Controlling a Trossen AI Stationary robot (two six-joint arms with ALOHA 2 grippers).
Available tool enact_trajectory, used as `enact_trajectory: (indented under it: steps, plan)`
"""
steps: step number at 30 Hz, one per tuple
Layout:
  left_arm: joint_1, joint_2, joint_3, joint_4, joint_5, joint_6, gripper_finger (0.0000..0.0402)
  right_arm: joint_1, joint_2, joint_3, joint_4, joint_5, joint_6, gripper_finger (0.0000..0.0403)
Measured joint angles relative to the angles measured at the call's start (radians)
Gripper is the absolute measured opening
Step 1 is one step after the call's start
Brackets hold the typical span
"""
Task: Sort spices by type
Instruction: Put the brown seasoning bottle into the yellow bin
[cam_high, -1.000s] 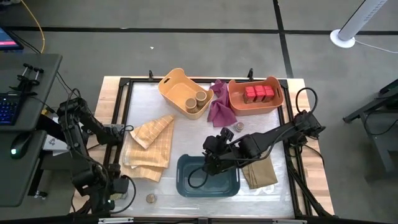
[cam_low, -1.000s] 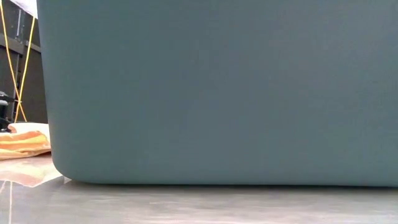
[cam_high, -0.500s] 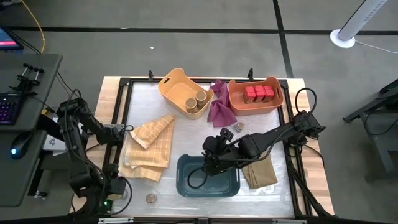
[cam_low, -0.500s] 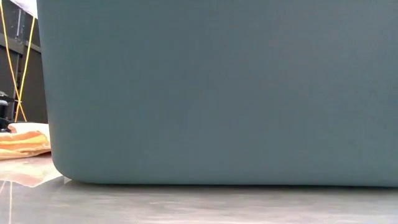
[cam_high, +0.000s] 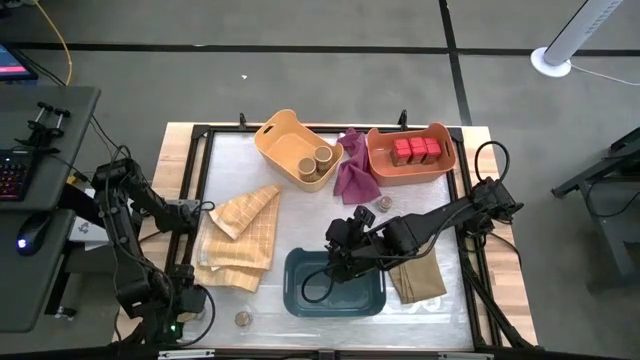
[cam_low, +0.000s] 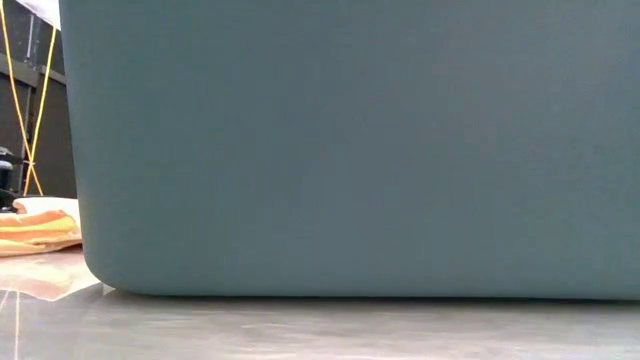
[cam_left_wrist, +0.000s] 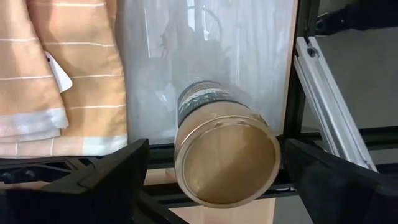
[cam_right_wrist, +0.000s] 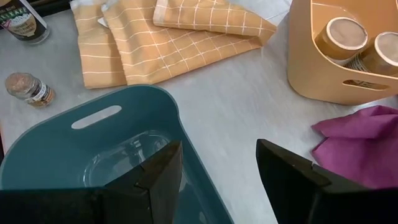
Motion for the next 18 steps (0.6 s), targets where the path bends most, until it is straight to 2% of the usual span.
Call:
enact_trajectory:
  steps: [10,18]
  plan:
    - [0.0,0.068,0.0,0.003,0.04,0.033,0.0358,0.0,0.0,0.0,0.0,0.0,-0.002,0.0201]
    - [0.0,0.096,0.0,0.008,0.069,-0.008,0.0358,0.0,0.0,0.0,0.0,0.0,-0.002,0.0201]
